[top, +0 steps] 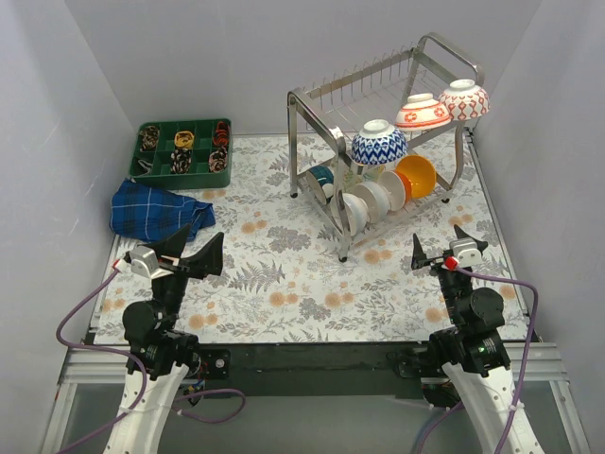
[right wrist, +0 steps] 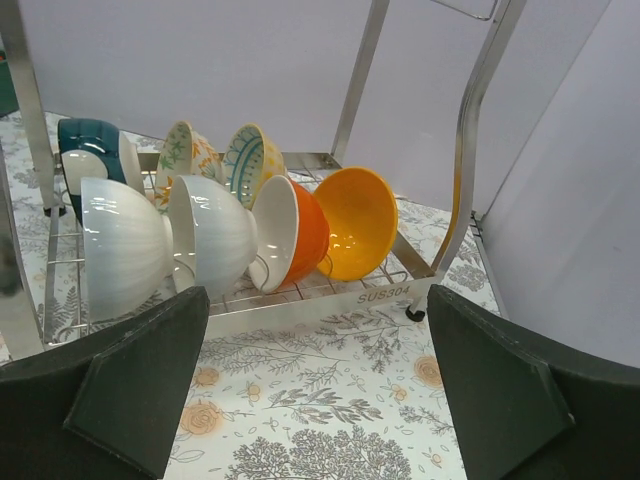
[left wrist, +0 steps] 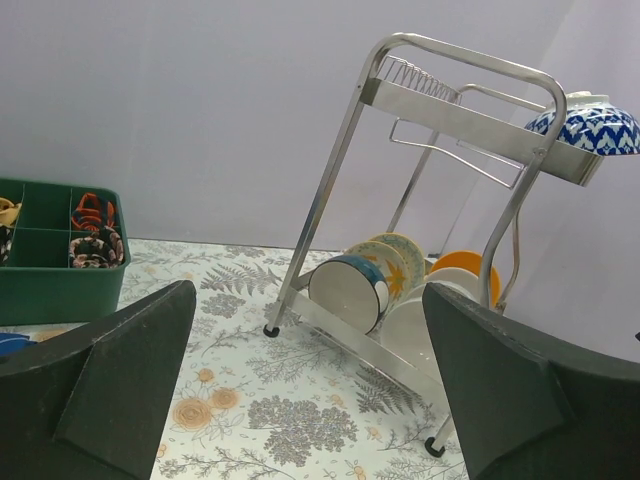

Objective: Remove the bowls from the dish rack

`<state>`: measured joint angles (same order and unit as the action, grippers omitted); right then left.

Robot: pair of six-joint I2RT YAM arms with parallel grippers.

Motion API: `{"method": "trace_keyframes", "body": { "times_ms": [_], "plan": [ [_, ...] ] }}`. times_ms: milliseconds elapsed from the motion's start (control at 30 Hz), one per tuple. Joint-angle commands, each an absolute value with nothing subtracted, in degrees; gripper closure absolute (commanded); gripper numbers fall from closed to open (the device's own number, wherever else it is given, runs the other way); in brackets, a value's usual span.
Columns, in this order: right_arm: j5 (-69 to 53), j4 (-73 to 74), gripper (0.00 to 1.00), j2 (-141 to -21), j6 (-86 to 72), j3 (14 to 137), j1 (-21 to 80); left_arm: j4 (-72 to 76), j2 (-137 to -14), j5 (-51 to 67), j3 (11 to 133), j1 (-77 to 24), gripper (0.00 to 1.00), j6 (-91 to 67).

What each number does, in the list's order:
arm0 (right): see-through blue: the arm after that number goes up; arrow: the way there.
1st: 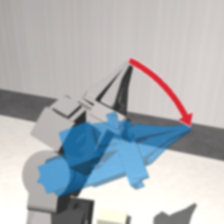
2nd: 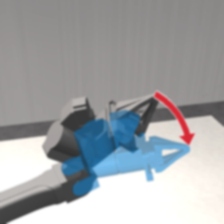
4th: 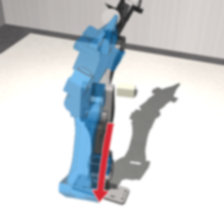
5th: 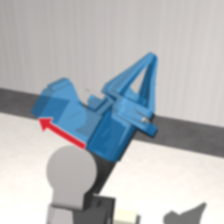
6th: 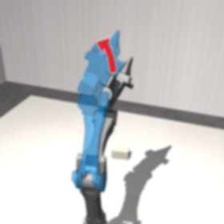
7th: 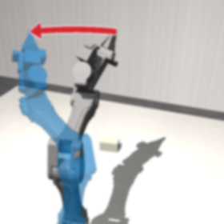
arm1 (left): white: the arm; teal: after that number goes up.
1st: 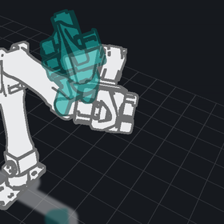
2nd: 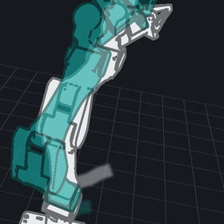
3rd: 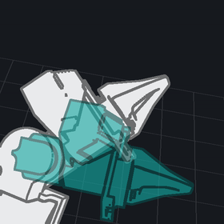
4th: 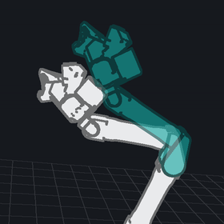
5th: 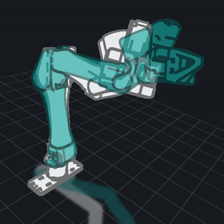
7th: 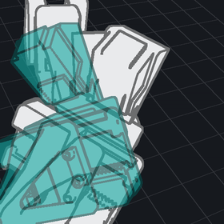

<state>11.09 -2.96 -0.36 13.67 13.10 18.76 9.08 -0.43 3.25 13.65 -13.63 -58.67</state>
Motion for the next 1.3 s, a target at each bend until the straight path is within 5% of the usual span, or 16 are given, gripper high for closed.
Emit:
{"method": "trace_keyframes", "body": {
  "times_ms": [0, 667, 933, 1267],
  "plan": [
    [9.7, -4.5, 0.01, 9.2, 13.1, 14.9, 18.5, 9.4, 3.3, 3.9, 13.4, -13.4, 0.02, -57.8],
    [1.8, 3.8, 0.01, -12.8, 0.6, 24.3, 18.5, 4.8, 0.9, -1.5, 15.0, -13.4, 0.02, -59.3],
    [13.1, 15.3, 0.01, -26.7, -20.3, 33.2, 18.5, 3.4, 0.8, -3.2, 15.0, -14.1, 0.02, -60.4],
    [18.7, 25.6, 0.01, -33.7, -22.5, 44.7, 18.5, -1.9, -7.7, -4.4, 17.8, -15.8, 0.02, -60.0]
  ]
}}
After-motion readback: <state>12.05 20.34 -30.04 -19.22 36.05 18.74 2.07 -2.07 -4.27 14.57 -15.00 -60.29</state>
